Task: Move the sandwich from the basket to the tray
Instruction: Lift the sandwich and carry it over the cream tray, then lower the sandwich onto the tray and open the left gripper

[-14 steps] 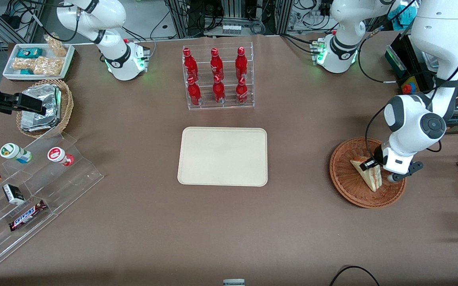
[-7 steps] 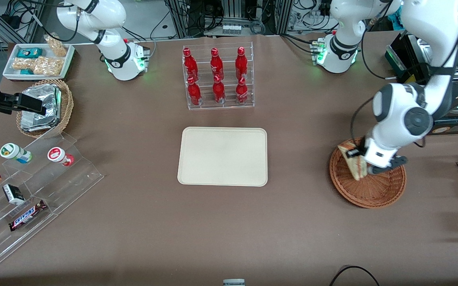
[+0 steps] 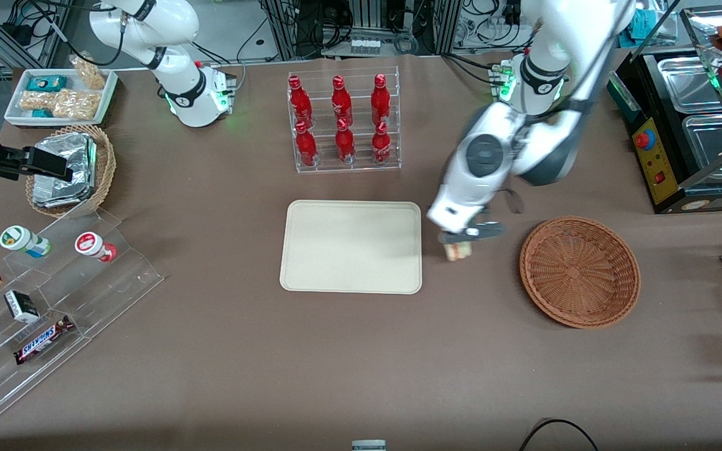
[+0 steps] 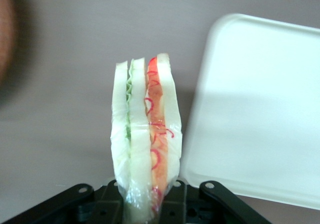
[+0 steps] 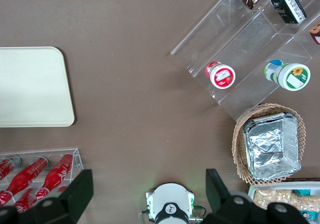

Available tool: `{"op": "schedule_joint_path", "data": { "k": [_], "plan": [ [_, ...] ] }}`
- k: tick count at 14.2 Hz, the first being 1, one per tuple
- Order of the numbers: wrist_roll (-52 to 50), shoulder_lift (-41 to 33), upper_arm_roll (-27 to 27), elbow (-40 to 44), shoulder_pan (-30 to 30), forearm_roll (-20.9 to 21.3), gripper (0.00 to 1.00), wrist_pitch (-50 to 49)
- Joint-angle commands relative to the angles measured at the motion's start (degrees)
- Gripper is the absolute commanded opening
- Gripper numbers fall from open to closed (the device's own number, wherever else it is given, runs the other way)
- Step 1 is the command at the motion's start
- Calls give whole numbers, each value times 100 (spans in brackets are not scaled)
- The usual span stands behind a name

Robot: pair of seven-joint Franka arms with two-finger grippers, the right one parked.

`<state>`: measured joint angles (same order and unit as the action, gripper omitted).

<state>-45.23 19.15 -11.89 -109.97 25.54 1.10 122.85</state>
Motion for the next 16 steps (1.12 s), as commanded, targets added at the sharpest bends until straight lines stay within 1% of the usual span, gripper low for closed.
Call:
{"op": "schedule_joint_path", "data": {
  "k": [1,3,4,7,9,10,11,13,14,15,16],
  "plan": [
    [-494,1131,90,1343,600,5,17,-130],
    [-793,1511,90,1828,986,5,17,-130],
    [-882,1617,90,1908,1180,5,18,-121],
    [-900,1723,90,1988,1427,13,19,-25],
    [-909,1793,90,1988,1585,13,23,10],
    [-909,1828,90,1997,1612,13,27,46],
    [-909,1872,90,2023,1621,13,35,72],
    [-953,1890,90,2050,1647,31,45,72],
    [-953,1882,90,2050,1647,31,55,72],
    [-961,1882,90,2050,1639,22,72,72],
    [-1014,1882,99,2050,1639,31,92,72]
  ]
}}
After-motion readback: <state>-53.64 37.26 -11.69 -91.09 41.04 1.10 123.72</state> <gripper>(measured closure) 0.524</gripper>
